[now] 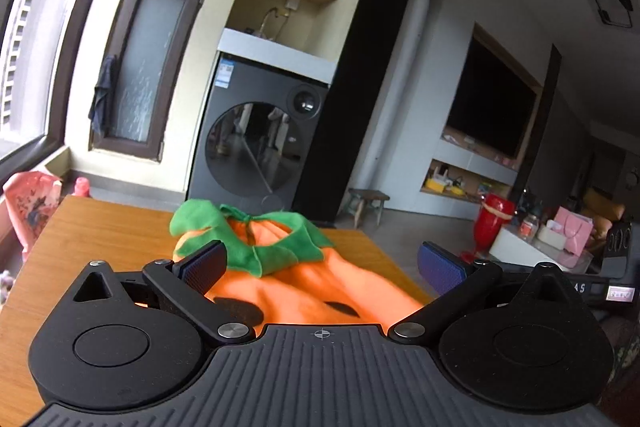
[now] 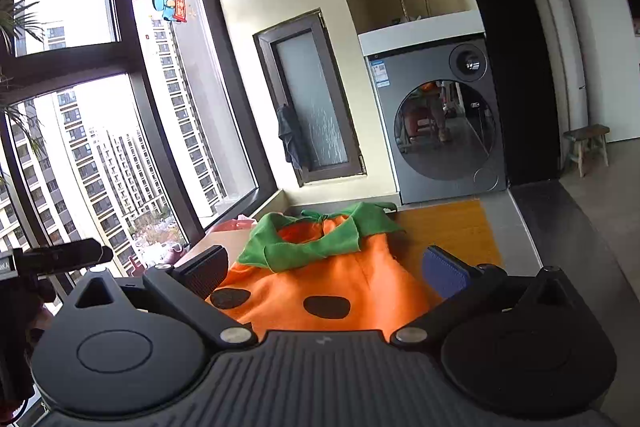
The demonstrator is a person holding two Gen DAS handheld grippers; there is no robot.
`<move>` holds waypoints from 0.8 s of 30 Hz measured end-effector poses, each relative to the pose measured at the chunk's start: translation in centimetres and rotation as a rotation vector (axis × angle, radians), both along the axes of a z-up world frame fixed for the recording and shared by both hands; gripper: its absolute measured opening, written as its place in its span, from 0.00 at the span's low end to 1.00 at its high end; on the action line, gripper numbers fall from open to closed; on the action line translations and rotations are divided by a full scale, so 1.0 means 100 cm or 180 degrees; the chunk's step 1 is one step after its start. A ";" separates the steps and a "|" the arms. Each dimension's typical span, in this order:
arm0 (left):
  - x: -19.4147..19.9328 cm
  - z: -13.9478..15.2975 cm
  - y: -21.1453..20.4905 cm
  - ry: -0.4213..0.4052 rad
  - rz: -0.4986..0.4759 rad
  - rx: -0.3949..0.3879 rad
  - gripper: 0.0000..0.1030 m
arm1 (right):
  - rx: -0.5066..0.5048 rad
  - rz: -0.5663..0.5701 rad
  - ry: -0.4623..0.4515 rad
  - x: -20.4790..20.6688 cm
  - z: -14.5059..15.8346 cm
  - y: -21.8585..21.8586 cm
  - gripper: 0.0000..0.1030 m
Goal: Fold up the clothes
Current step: 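Lay the unfolded costume flat on the table with both grippers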
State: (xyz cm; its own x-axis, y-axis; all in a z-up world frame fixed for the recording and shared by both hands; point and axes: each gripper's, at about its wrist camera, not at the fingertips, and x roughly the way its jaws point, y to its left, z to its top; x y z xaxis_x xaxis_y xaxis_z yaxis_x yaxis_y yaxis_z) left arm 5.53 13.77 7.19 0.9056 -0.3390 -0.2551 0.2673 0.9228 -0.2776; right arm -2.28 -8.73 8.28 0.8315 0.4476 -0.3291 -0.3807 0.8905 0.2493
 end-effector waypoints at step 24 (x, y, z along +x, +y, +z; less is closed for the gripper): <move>-0.046 -0.078 -0.024 0.1271 -0.1128 0.0903 1.00 | -0.1121 0.0630 0.0827 -0.026 -0.074 0.014 1.00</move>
